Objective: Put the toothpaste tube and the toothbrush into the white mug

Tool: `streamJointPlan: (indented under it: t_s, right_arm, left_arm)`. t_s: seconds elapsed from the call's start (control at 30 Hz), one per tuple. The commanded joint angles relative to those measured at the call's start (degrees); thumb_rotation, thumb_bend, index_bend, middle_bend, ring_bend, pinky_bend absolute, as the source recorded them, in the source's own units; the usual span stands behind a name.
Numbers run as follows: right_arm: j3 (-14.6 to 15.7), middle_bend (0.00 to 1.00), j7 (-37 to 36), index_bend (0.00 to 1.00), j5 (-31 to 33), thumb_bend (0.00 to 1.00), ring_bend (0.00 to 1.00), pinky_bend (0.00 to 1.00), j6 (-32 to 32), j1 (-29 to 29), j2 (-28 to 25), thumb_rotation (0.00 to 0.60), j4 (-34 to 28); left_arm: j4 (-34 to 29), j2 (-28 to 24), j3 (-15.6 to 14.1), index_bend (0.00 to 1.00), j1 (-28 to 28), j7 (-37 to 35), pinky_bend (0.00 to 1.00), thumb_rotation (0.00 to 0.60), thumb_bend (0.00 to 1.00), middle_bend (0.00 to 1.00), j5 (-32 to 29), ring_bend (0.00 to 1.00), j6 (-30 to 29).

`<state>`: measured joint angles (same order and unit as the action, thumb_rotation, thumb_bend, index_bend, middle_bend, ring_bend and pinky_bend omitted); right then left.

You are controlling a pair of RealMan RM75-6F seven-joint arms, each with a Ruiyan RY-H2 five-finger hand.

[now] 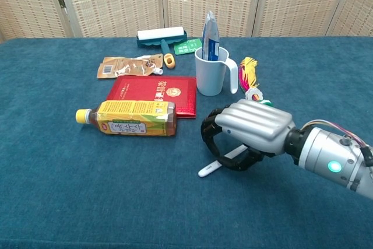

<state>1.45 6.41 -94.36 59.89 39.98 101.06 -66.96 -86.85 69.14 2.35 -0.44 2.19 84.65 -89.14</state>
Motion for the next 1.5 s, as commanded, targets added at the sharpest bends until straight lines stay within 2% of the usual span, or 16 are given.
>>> streamJointPlan:
  t_s: [0.03,0.1,0.23,0.3,0.43,0.6,1.03,1.3,1.5]
  right_arm:
    - [0.2,0.36,0.11,0.61,-0.22,0.34,0.24,0.31,-0.11,0.04,-0.11,0.6,0.16]
    - [0.39,0.36,0.08,0.61,-0.51,0.31,0.24,0.31,0.21,-0.06,-0.18,0.6,0.11]
    - [0.56,0.36,0.3,0.61,-0.95,0.17,0.24,0.31,0.98,-0.33,-0.21,0.6,-0.29]
    - [0.69,0.35,0.58,0.58,-0.96,0.12,0.24,0.3,0.74,-0.33,-0.2,0.6,-0.5]
    - [0.61,0.33,2.08,0.53,-0.82,0.11,0.24,0.28,-0.04,-0.1,0.04,0.6,-0.71]
    - [0.29,0.33,4.75,0.53,-0.99,0.19,0.24,0.28,-1.01,0.61,1.24,0.6,0.36]
    - [-0.32,0.31,7.99,0.52,0.34,0.26,0.21,0.26,-4.35,2.01,0.99,0.6,0.21]
    - [0.13,0.32,6.82,0.53,-0.47,0.38,0.21,0.26,-2.54,1.53,1.27,0.6,0.82]
    - [-0.69,0.34,2.64,0.55,-0.99,0.4,0.21,0.26,2.21,0.2,0.01,0.6,-0.54]
  left_arm:
    - [-0.01,-0.01,0.01,0.15,-0.02,0.04,0.2,0.6,0.24,0.15,-0.05,0.12,0.08]
    - [-0.01,0.01,-0.01,0.15,0.03,0.05,0.2,0.6,0.24,0.15,-0.09,0.12,0.08]
    - [-0.07,0.03,-0.04,0.15,0.04,0.16,0.2,0.6,0.24,0.15,-0.17,0.12,0.21]
    - [-0.12,0.04,0.0,0.15,0.01,0.21,0.2,0.6,0.24,0.15,-0.08,0.12,0.17]
    - [-0.2,-0.02,0.06,0.15,-0.09,0.35,0.2,0.6,0.24,0.15,0.03,0.12,0.19]
    - [-0.34,-0.13,0.09,0.15,-0.09,0.46,0.2,0.6,0.24,0.15,0.09,0.12,0.13]
    - [-0.36,-0.2,0.07,0.15,0.22,0.43,0.2,0.6,0.24,0.15,-0.1,0.12,-0.08]
    - [-0.6,-0.26,0.1,0.15,0.13,0.64,0.2,0.6,0.24,0.15,0.2,0.12,-0.2]
    - [-0.74,-0.4,0.08,0.15,0.29,0.67,0.2,0.6,0.24,0.15,0.27,0.12,-0.46]
